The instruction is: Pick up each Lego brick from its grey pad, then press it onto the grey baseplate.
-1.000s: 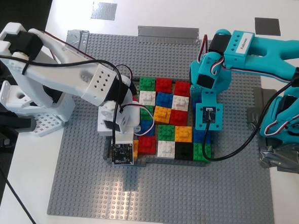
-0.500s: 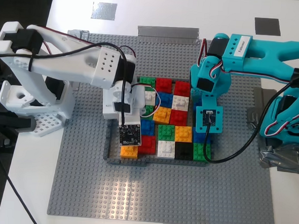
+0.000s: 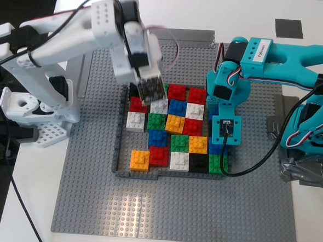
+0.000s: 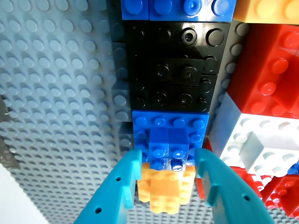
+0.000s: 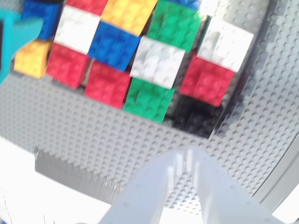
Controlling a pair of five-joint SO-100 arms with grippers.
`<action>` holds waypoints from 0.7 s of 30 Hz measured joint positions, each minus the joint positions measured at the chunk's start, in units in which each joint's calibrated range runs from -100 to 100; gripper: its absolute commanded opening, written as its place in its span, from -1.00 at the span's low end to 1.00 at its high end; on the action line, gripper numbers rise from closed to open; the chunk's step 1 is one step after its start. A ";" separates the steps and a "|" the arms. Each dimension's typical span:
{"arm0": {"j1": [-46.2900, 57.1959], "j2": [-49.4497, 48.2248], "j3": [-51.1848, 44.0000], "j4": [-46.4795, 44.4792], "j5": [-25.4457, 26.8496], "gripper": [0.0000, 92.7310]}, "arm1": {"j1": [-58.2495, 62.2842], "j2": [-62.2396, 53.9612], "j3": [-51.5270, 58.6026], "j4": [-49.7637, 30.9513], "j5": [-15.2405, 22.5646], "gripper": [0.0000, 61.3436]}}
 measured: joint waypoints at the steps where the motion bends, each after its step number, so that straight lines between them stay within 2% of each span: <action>1: 0.00 0.00 0.00 0.26 -0.37 -0.63 | -4.55 -1.04 -1.26 -0.56 -0.78 -0.99; 7: 0.00 0.00 -0.39 3.83 -0.42 -0.64 | -18.82 -8.20 0.19 -6.76 -0.83 -0.99; 11: 0.00 0.00 -5.85 8.78 -0.42 -0.64 | -28.55 -13.73 3.68 -11.26 -0.78 -0.99; 21: 3.70 0.00 -20.00 14.09 -0.42 -0.64 | -44.00 -12.09 1.06 -11.34 -3.32 -0.99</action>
